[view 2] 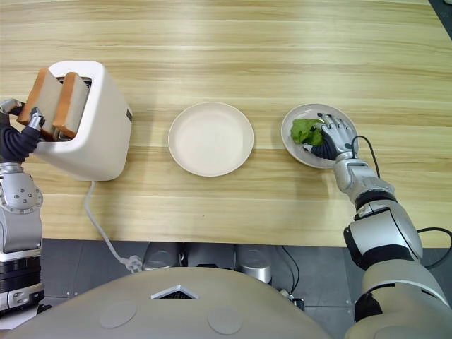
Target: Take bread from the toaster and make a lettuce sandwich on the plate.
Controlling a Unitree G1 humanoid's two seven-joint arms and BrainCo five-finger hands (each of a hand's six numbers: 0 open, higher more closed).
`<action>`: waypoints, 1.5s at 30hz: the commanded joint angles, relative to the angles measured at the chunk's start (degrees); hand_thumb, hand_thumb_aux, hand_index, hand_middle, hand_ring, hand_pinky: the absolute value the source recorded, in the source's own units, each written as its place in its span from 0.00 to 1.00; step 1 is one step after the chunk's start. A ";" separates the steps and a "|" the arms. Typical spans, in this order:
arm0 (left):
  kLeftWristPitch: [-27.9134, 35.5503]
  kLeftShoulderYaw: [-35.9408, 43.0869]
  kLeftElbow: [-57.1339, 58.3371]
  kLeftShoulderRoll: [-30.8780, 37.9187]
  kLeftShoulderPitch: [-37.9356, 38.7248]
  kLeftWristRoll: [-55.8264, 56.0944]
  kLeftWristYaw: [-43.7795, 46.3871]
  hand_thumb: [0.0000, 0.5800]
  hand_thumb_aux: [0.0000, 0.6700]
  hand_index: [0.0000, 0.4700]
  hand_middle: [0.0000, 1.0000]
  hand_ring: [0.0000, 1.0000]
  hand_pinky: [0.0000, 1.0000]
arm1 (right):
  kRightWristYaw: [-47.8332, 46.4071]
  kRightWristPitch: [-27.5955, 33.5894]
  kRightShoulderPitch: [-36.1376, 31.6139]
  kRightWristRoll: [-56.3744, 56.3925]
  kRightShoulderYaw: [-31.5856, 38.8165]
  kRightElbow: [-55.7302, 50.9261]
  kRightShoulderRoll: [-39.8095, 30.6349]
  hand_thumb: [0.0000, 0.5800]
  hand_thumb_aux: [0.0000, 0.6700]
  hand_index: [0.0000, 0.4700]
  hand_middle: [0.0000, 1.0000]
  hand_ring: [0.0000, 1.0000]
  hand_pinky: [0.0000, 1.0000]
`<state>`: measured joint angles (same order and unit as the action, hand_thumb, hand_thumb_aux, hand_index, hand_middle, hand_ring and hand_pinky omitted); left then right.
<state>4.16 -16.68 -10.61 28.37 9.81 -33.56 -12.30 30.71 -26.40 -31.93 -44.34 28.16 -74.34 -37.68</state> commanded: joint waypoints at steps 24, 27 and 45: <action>-5.87 1.67 -17.86 -2.97 -9.21 -0.37 -0.48 1.00 1.00 0.98 1.00 1.00 1.00 | 1.55 -5.32 0.28 4.97 -3.34 0.43 0.72 1.00 1.00 0.98 1.00 1.00 1.00; -7.68 2.82 -19.33 -3.80 -11.13 0.77 0.29 1.00 1.00 0.98 1.00 1.00 1.00 | 4.39 -6.24 -0.32 4.73 -3.32 1.24 0.35 1.00 1.00 0.98 1.00 1.00 1.00; -11.68 22.21 -2.53 -16.68 -18.78 16.73 14.04 1.00 1.00 0.98 1.00 1.00 1.00 | 10.13 -8.27 -2.34 4.05 -2.96 3.44 -0.09 1.00 1.00 0.98 1.00 1.00 1.00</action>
<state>-8.13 2.73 -18.92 12.40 -8.65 -19.30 -1.14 40.24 -33.87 -33.42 -40.06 25.31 -71.87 -37.41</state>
